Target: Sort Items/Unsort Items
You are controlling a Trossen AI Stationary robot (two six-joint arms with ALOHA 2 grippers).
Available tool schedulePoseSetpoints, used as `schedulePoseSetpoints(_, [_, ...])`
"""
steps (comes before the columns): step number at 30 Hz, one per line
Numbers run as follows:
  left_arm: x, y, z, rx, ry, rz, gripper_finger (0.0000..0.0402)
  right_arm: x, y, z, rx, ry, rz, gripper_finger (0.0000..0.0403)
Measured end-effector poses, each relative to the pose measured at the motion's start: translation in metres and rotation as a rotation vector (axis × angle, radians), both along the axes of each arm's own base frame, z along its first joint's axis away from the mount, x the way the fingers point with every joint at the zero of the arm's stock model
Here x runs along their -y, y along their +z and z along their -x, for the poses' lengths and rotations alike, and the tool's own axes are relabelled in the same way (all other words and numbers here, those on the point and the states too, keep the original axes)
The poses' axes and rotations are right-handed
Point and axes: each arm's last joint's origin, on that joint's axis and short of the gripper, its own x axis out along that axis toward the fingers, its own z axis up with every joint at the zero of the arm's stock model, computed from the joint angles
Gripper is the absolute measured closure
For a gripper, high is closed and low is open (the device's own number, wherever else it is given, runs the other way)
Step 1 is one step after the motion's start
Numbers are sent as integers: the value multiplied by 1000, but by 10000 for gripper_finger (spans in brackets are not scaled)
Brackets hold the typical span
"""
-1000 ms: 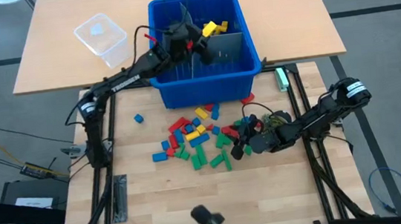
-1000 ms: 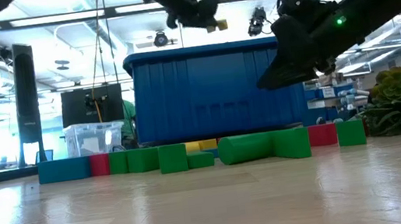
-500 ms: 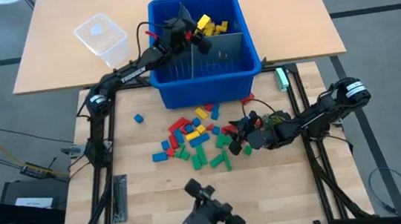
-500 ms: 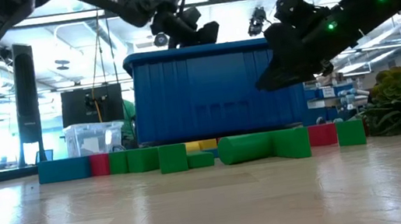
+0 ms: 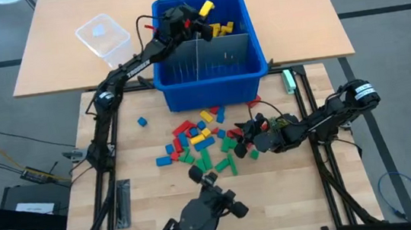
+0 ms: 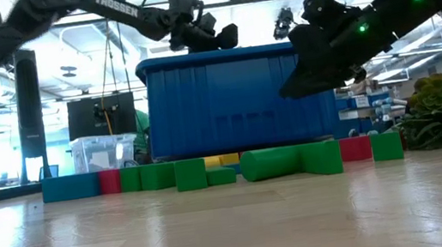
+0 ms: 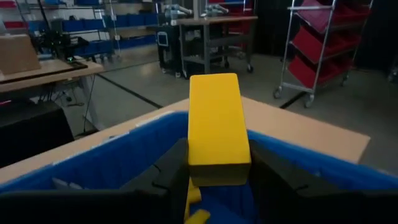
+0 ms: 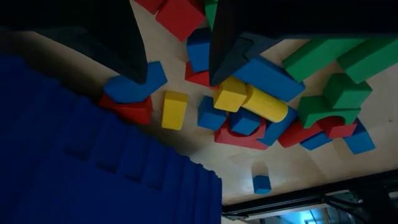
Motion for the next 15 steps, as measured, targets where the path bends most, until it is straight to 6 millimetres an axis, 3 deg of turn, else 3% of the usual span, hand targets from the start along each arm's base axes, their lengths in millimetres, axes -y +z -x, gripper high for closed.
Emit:
schedulePoseSetpoints(5, [-16, -4, -17, -30, -4, 5, 254, 2, 0, 0, 2, -9, -1, 232])
schedulePoseSetpoints(9, [-25, -27, -25, -62, 10, -8, 246, 2, 0, 0, -2, -3, -2, 232])
schedulePoseSetpoints(15, [-33, -46, -24, -105, 30, 40, 191, 1, -2, 0, -20, 8, -3, 232])
